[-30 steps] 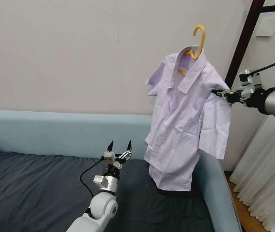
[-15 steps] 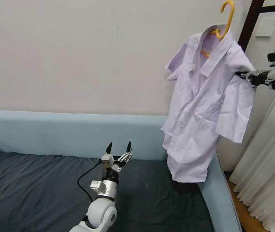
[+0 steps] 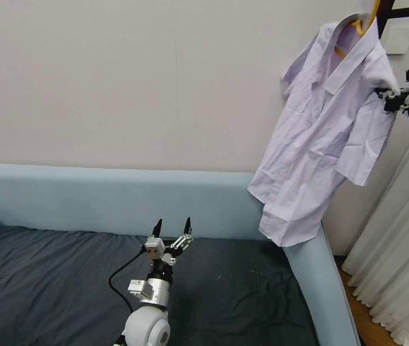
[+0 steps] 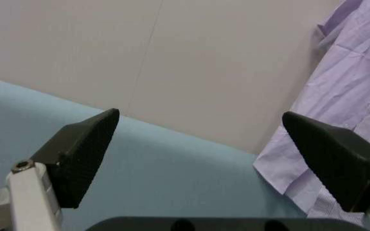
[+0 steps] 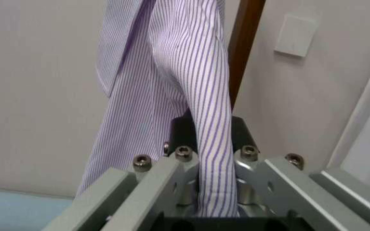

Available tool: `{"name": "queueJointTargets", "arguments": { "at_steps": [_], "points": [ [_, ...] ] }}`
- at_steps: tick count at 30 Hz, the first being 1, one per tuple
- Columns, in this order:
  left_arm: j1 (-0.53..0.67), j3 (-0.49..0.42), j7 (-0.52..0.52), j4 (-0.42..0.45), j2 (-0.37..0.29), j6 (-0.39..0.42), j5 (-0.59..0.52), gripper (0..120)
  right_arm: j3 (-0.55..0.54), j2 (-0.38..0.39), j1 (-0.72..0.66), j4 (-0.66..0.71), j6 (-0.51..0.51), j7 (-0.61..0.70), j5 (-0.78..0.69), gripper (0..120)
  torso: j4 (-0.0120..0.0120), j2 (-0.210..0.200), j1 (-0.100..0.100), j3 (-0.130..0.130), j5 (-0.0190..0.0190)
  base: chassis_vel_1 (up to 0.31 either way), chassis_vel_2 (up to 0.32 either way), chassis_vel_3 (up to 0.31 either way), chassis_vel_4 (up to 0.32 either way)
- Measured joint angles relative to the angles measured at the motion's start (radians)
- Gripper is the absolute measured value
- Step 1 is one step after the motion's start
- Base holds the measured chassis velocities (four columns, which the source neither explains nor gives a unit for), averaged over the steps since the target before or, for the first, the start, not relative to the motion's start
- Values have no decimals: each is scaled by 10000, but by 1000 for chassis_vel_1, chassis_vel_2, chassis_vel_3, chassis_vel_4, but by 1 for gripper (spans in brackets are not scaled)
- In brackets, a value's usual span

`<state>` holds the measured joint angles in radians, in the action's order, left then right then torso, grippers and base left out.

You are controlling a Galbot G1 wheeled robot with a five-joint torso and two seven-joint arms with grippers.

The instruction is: Pick up the clothes from the sofa and hang them on the clothes hanger.

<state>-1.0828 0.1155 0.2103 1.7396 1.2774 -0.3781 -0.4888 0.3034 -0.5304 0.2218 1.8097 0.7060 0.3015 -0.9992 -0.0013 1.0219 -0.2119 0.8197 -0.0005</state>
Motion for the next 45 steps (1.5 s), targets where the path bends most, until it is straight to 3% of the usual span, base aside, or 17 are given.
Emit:
{"name": "queueJointTargets", "arguments": {
  "at_steps": [12,23,33,37,45],
  "points": [
    [331,-230,0,-556,110,-48,20,100,2161,307,2441,902,68,-170,529,1,0,0,0,-1,1,0,0,0,0],
    [549,-373,-22,-755,150,-75,47,100,2607,275,2843,379,225,827,681,1,0,0,0,-1,0,0,0,0,0],
    [591,-369,-27,-839,189,-92,33,100,1977,-96,2413,-430,-596,1005,1754,1,1,-1,0,0,0,0,0,0,0],
    [544,-319,-32,-933,170,-128,43,100,1132,-631,1552,-1260,-1286,999,2834,1,1,-1,0,-1,0,0,0,0,0],
    [614,-260,-14,-1039,128,-127,42,100,314,-1642,425,-2321,-1573,931,3860,1,0,0,0,0,-1,0,0,0,0]
  ]
}}
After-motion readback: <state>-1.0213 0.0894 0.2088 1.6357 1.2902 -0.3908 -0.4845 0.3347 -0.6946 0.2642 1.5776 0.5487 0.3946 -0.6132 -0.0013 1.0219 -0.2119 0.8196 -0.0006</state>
